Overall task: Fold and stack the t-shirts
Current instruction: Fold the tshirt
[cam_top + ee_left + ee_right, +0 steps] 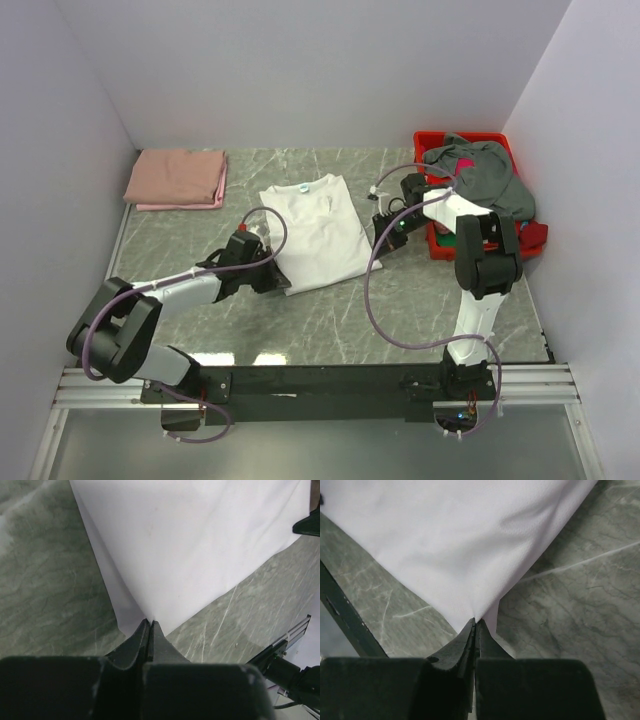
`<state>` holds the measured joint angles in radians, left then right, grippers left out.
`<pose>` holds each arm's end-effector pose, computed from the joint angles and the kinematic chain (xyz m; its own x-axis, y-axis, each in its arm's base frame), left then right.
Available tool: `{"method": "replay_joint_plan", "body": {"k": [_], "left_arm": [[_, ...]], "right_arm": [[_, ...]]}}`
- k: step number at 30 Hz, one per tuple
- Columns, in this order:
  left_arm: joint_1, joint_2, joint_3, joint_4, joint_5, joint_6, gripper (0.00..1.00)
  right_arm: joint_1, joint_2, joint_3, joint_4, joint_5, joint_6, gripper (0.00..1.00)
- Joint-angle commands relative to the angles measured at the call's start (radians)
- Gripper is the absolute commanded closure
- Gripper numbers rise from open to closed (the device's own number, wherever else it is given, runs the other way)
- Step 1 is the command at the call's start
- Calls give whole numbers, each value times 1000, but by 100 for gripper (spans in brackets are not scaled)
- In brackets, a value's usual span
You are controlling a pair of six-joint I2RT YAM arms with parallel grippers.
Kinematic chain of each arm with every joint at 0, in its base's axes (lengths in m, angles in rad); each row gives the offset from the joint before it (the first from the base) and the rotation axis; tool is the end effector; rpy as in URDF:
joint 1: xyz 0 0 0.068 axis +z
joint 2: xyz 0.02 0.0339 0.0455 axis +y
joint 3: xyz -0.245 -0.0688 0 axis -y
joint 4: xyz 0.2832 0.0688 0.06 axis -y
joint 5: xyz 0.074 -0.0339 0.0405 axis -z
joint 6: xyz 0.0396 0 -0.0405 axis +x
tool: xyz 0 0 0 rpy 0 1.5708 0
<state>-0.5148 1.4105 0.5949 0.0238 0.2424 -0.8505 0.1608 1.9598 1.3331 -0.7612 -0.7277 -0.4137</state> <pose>0.2544 -0.1548 0.1103 -0.8781 -0.3416 -0.3350 -0.0534 0.7659 -0.6407 0.3870 0.0895 0.1209 -0.7927 -0.4327 -0.4295 -0.6090 0.5939 0.5258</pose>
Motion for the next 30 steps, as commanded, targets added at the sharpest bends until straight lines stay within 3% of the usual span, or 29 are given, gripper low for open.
{"method": "replay_joint_plan", "body": {"k": [1,14,18,22,23,27,30], "left_arm": [[1,-30,-21,57,47,18,99],[-5,-82,-118,119,138,34,99],[-17,-53,-118,126,155,39,100],[-25,-33,-103,133,158,42,99],[-27,-27,-98,134,161,42,98],[-27,-28,-93,140,169,42,86],[-27,-44,-87,128,150,42,69]], "right_arm": [[-14,-61,-3,-56,-74,-60,100],[-20,-82,-110,-208,-119,-327,100],[-21,-65,-124,-234,-105,-338,100],[-35,-56,-126,-227,-136,-286,69],[-37,-59,-123,-205,-136,-269,66],[-41,-49,-109,-162,-122,-189,60],[-41,-47,-100,-116,-110,-129,60]]}}
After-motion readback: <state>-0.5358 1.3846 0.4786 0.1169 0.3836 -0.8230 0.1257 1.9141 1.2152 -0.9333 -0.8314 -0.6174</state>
